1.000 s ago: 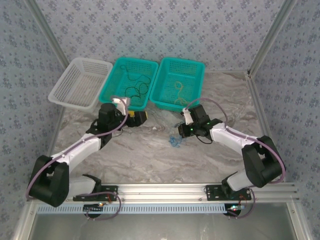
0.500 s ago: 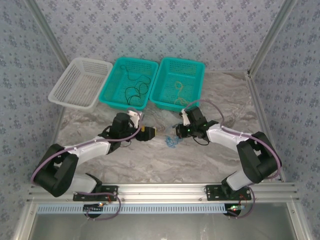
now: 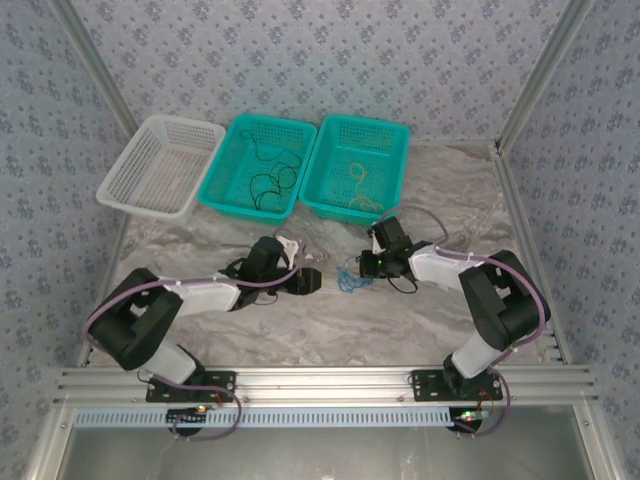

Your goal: Untangle the cables

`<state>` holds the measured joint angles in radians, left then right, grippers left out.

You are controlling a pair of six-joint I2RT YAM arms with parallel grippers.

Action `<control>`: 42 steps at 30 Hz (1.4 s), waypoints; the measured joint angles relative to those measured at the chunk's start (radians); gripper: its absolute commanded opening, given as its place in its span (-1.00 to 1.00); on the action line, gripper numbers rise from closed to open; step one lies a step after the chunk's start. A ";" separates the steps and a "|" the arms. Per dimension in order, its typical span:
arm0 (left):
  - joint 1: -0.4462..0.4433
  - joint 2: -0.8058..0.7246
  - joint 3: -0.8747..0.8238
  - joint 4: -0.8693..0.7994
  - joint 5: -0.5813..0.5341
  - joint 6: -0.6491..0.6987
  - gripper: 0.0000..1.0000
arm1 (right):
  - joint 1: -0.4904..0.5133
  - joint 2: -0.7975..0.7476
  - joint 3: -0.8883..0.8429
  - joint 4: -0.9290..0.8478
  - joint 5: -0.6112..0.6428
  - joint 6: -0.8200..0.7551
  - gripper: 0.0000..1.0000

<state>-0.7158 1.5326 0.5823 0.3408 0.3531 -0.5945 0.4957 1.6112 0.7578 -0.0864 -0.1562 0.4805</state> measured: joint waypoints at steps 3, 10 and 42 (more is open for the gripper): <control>-0.014 0.058 0.042 0.021 0.023 -0.018 -0.02 | -0.001 0.001 -0.004 0.009 0.000 0.011 -1.00; -0.064 0.146 0.084 0.064 0.052 -0.029 -0.07 | -0.001 0.005 -0.005 0.016 0.000 0.030 -1.00; -0.230 0.253 0.475 -0.504 -0.325 -0.043 -0.02 | -0.002 0.008 0.000 0.012 0.000 0.055 -1.00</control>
<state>-0.9459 1.7859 1.0569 -0.1627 0.0277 -0.6373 0.4938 1.6196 0.7582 -0.0746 -0.1566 0.5354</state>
